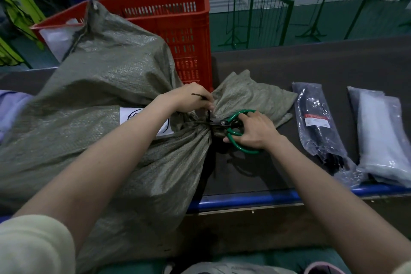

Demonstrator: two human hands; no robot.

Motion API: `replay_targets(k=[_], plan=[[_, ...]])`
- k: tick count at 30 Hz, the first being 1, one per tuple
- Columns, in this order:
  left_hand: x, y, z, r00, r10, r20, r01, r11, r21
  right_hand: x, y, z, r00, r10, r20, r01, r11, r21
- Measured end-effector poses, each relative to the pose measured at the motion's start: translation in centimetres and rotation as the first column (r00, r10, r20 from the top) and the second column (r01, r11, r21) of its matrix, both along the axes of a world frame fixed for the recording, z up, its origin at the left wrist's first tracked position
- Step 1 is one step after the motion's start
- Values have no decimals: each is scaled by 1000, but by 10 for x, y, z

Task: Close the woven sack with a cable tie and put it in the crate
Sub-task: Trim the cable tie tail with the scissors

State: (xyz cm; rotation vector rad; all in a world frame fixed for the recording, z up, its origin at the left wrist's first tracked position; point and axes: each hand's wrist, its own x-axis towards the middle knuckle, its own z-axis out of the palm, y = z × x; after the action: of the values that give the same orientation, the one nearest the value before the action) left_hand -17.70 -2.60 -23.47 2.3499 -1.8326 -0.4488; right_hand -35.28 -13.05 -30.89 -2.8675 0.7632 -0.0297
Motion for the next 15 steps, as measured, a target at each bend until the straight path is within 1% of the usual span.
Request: replay_targets(k=[3, 7, 9, 12, 15], plan=[[0, 0, -1, 999, 21, -39, -20, 1000, 7, 2, 2, -1, 1000, -14, 19, 14, 999, 29], [-2, 0, -2, 1000, -10, -1, 10, 1000, 7, 4, 3, -3, 999, -28, 37, 25, 996, 86], [-2, 0, -4, 1000, -18, 16, 18, 1000, 2, 4, 3, -1, 999, -15, 52, 13, 999, 35], [0, 0, -6, 1000, -3, -21, 2, 1000, -22, 4, 1, 3, 999, 13, 36, -11, 998, -58], [0, 0, -5, 1000, 0, -28, -1, 1000, -31, 4, 2, -1, 999, -11, 31, 12, 1000, -22]])
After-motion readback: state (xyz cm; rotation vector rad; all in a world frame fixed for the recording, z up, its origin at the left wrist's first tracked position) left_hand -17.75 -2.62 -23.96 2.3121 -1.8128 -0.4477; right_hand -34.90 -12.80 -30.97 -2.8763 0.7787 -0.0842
